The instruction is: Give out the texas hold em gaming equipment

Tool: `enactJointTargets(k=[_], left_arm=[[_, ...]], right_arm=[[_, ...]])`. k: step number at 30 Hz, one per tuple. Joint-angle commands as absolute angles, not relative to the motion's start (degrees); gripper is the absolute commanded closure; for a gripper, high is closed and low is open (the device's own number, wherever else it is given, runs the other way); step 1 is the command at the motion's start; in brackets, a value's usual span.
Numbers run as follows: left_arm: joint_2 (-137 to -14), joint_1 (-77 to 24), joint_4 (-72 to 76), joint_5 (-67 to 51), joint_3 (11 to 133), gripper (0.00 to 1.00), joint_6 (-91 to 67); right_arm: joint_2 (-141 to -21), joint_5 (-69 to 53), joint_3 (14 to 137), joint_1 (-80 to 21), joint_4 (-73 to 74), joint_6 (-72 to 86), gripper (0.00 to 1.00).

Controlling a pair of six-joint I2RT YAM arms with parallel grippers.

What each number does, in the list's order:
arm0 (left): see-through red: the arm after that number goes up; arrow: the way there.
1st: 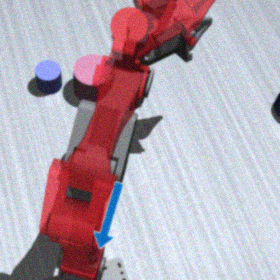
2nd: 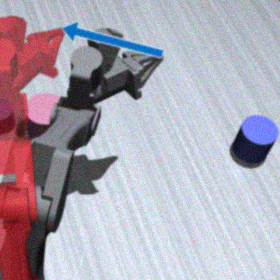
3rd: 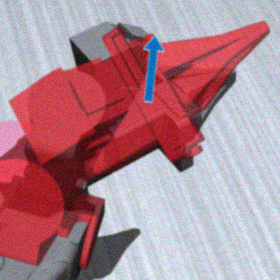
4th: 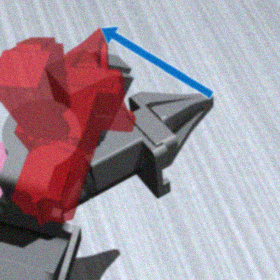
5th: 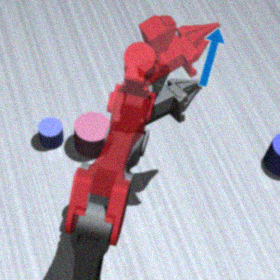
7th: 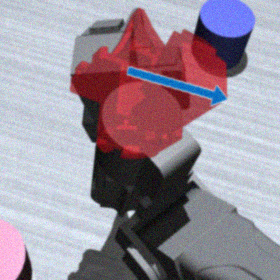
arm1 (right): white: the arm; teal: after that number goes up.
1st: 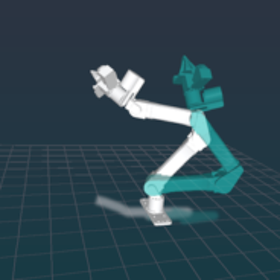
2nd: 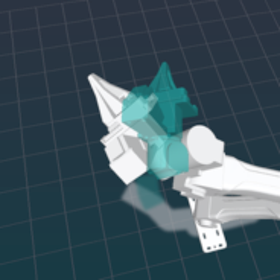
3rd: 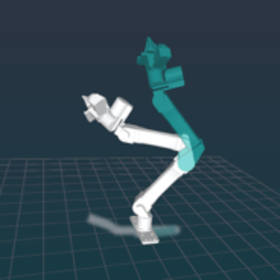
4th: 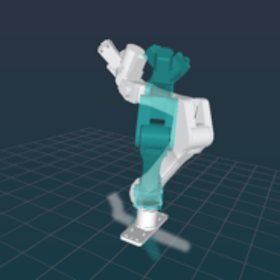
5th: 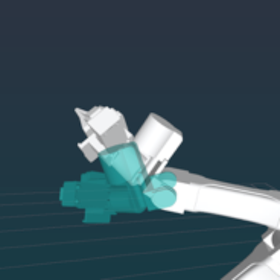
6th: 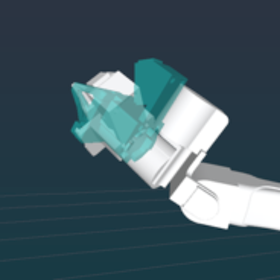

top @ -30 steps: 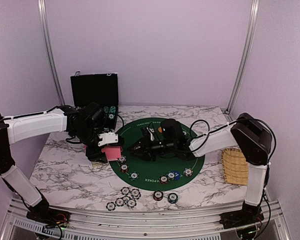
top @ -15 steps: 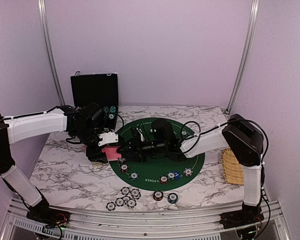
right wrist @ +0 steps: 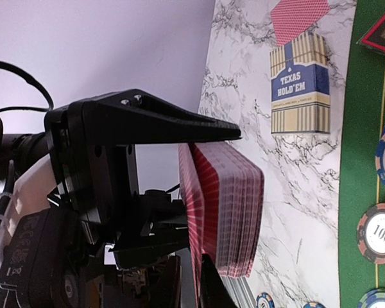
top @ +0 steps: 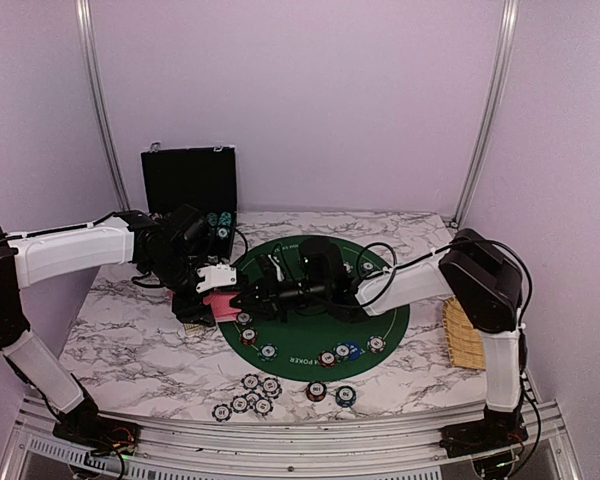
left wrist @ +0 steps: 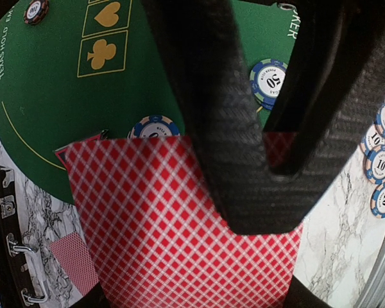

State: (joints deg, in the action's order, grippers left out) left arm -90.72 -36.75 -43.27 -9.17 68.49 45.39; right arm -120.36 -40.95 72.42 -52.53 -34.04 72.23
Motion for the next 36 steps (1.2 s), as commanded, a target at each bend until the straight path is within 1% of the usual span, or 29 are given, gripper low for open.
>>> enactJointTargets(k=[1,5,20,27,31,36], left_arm=[[-90.3,-36.5,-43.5,-10.1,69.7,0.90,45.0],[-90.4,-36.5,-43.6,-9.7,69.6,0.90,45.1],[-89.6,-36.3,-44.5,-8.5,69.1,0.90,45.3],[-88.3,-35.1,-45.1,-7.9,68.3,0.91,45.4],[-86.8,-34.3,-45.4,-7.9,67.2,0.91,45.4],[-84.8,-34.1,-45.9,-8.5,66.1,0.91,45.2]], right_arm=[[-121.7,-41.7,74.3,-53.1,-36.3,73.0,0.92],[-121.0,-41.6,73.7,-52.7,-36.0,72.7,1.00],[-113.4,-41.2,64.4,-47.0,-35.4,70.2,1.00],[-110.8,-41.9,61.6,-43.4,-31.4,66.8,1.00],[-111.2,-42.3,62.4,-42.0,-29.9,65.8,1.00],[-115.7,-42.9,67.5,-41.8,-27.7,64.8,1.00]])
